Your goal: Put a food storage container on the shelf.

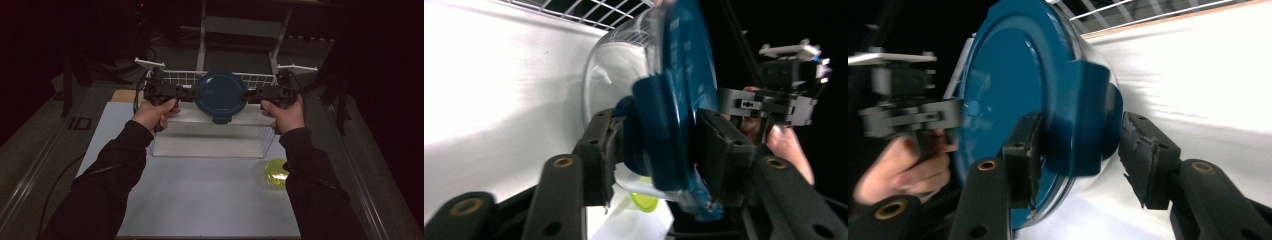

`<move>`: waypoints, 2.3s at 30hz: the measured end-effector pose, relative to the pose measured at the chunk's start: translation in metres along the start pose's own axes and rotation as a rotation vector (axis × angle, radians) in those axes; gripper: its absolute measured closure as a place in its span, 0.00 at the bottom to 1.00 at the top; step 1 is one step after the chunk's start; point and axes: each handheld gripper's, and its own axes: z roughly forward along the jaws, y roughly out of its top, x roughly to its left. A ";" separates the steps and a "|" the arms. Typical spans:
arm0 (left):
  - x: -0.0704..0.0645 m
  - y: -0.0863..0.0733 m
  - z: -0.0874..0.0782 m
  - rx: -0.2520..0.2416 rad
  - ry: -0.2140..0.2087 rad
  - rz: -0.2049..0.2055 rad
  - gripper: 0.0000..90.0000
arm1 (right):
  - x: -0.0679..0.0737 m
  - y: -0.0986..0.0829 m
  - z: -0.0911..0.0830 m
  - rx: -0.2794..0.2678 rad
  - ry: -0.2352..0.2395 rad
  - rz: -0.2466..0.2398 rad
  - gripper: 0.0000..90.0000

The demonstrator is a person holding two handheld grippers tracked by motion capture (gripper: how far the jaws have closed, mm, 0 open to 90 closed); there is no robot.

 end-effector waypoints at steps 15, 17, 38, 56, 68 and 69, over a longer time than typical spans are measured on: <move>-0.002 -0.003 0.001 -0.006 0.048 0.053 0.48 | 0.004 -0.003 0.001 -0.041 -0.061 -0.045 0.59; -0.003 -0.004 -0.001 -0.015 0.060 0.057 0.45 | 0.005 -0.004 -0.001 -0.045 -0.061 -0.057 0.59; -0.033 -0.062 -0.038 -0.208 0.085 0.412 0.28 | 0.038 -0.063 -0.014 -0.041 -0.031 -0.307 0.68; -0.031 -0.128 -0.041 -0.221 0.148 0.613 0.00 | 0.043 -0.080 0.007 0.010 -0.079 -0.366 1.00; -0.023 -0.165 -0.030 -0.199 0.174 0.696 0.00 | 0.045 -0.073 0.019 -0.007 -0.079 -0.350 1.00; -0.022 -0.168 -0.029 -0.194 0.170 0.697 0.00 | 0.046 -0.072 0.020 -0.007 -0.079 -0.348 1.00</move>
